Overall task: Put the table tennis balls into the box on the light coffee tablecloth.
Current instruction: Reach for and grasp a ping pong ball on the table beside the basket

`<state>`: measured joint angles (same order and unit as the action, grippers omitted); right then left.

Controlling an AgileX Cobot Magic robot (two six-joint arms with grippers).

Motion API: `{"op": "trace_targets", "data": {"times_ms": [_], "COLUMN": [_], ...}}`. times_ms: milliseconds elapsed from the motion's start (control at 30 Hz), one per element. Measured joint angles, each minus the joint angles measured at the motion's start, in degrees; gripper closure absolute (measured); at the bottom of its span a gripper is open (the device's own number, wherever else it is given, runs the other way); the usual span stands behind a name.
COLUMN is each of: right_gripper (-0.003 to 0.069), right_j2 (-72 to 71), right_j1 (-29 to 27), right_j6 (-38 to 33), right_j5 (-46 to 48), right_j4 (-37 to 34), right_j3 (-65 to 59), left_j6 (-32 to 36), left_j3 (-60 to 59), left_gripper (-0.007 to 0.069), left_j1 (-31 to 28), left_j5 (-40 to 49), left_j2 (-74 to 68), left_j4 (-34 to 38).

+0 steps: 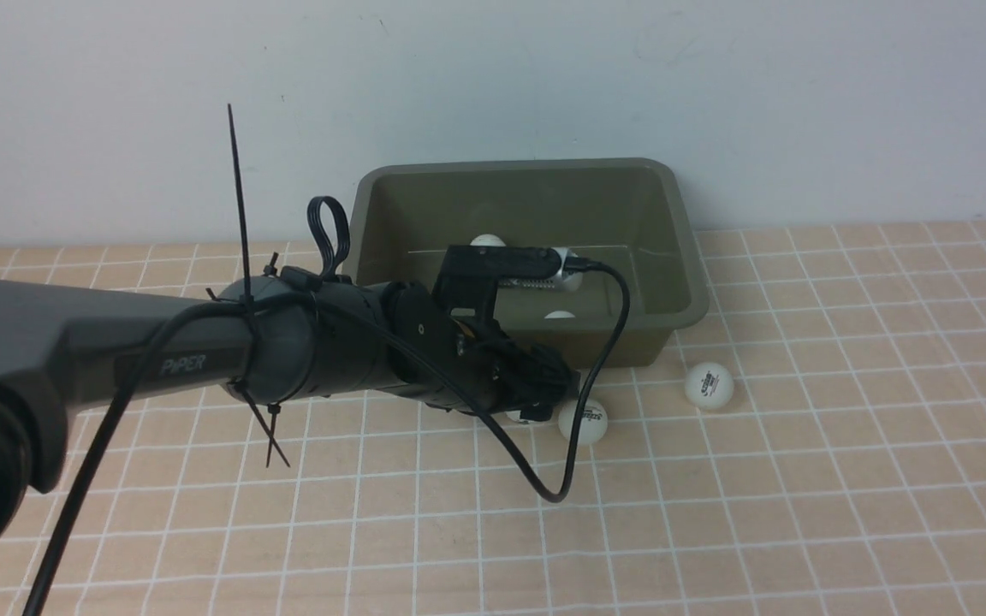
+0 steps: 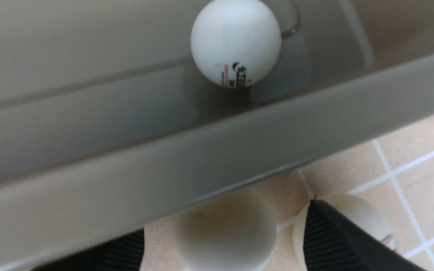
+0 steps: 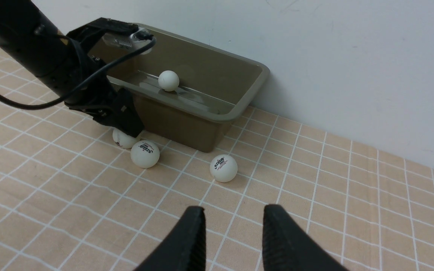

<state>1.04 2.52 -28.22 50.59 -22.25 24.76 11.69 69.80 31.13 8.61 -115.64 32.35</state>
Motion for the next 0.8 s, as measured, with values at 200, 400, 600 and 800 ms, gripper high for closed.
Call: {"op": "trace_targets", "data": {"times_ms": [200,400,600,800], "right_gripper": [0.045,0.045,0.045,0.045], "right_j2": [0.0,0.0,0.0,0.0], "right_j1": [0.0,0.0,0.0,0.0], "right_j6": [0.0,0.0,0.0,0.0], "right_j5": [0.0,0.0,0.0,0.0], "right_j4": [0.0,0.0,0.0,0.2], "right_j3": [0.0,0.0,0.0,0.0], "left_j6": [0.0,0.0,0.0,1.1], "left_j3": [0.0,0.0,0.0,0.0], "left_gripper": [0.0147,0.0151,0.0294,0.0312], "left_j1": [0.0,0.0,0.0,0.0], "left_j5": [-0.3,-0.3,-0.3,0.0], "left_j2": [-1.2,-1.8,-1.8,-1.6], "left_j4": [0.4,0.4,0.4,0.4]}}
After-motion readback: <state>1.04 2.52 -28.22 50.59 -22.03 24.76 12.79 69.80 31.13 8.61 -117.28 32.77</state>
